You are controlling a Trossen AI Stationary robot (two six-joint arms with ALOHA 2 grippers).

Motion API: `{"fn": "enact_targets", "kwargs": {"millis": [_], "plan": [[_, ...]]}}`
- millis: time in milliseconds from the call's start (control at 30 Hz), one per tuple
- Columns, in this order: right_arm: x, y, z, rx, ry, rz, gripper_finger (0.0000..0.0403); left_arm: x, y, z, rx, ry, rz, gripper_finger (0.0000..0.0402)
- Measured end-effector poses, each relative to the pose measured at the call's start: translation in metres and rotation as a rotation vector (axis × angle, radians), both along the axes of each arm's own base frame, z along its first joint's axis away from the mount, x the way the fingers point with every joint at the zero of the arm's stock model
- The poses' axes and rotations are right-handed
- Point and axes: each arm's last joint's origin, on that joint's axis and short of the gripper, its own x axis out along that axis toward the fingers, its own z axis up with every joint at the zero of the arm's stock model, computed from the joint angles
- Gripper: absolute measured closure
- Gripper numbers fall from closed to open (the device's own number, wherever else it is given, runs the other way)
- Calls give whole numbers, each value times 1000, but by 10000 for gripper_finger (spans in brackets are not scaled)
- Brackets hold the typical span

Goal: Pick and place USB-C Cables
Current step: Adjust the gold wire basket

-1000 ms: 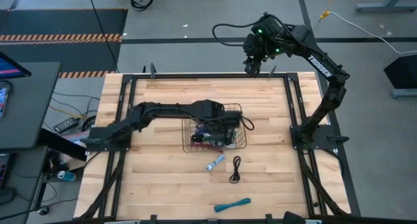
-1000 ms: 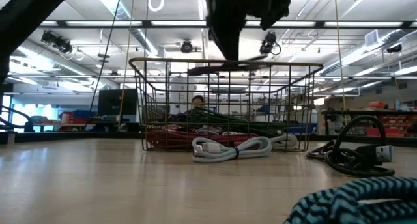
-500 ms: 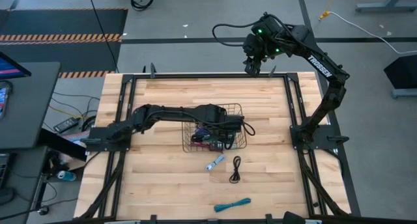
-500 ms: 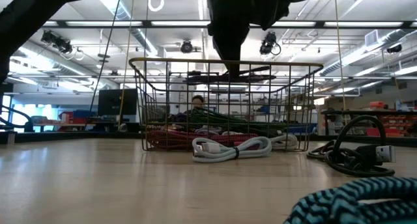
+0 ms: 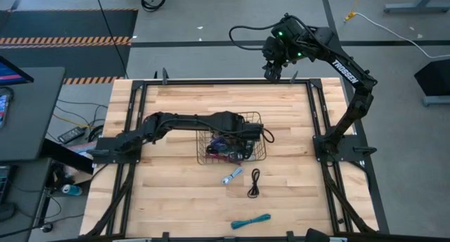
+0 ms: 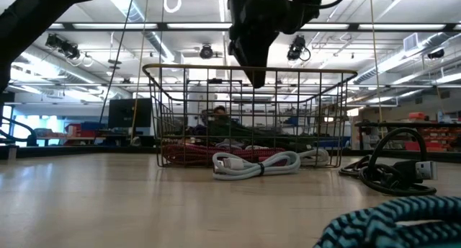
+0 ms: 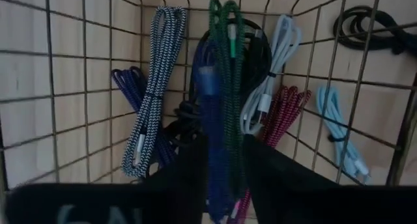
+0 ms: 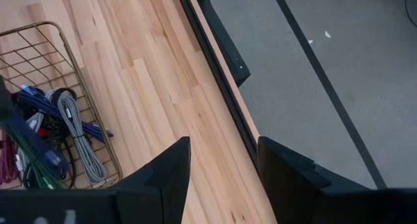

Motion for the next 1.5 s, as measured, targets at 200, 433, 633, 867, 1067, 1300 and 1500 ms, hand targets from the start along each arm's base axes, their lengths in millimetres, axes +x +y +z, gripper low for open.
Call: {"fn": "enact_targets", "kwargs": {"millis": [200,433,633,867,1067,1300,1500], "plan": [[0,-1,0,-18,13,2,219,-1,2,0,-18,-4,83,271],[-9,-12,0,-73,64,-47,219,-6,-10,-1,-40,27,207,270],[-25,-20,-5,-18,132,-104,219,-14,-51,-1,-49,42,232,271],[-43,-26,-2,18,135,-185,219,-30,-109,0,23,4,279,271],[-49,-22,3,114,27,-223,219,-44,-134,0,93,-26,418,271],[-45,-1,1,338,-38,-185,219,-50,-136,4,145,-67,492,271],[-28,26,-9,402,4,-120,219,-55,-127,26,205,-157,483,271]]}}
